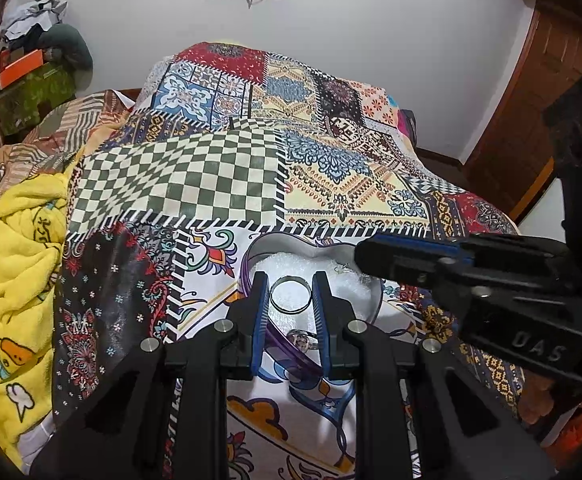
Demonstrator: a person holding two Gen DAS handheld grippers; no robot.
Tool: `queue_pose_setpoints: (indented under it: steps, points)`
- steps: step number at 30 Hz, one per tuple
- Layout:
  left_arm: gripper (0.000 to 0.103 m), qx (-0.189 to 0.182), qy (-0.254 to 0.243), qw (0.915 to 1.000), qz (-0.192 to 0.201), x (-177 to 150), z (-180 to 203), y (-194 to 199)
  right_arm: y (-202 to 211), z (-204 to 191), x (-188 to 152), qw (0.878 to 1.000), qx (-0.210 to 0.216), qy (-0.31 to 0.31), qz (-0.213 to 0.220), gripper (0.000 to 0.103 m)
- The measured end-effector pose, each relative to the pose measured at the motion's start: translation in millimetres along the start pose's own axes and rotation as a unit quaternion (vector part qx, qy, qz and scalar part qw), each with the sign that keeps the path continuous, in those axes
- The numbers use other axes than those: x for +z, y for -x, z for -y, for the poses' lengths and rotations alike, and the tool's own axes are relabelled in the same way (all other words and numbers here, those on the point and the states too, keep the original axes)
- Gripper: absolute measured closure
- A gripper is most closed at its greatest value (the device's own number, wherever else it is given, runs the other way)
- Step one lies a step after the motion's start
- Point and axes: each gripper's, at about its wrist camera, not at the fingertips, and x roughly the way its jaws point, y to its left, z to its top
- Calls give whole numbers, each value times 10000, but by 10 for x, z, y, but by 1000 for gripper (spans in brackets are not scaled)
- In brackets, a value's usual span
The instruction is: Organize jewelry
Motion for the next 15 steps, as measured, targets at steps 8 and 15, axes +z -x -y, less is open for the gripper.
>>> queue_pose_setpoints:
  steps: [8,15]
  points:
    - [83,-69,-120,9999,-75,-1,21,-115,-83,43,26,9999,25,-100,-121,94]
    - [83,-101,-139,9998,-62,13,14,-126,-69,31,52,9999,39,-90,-141,91]
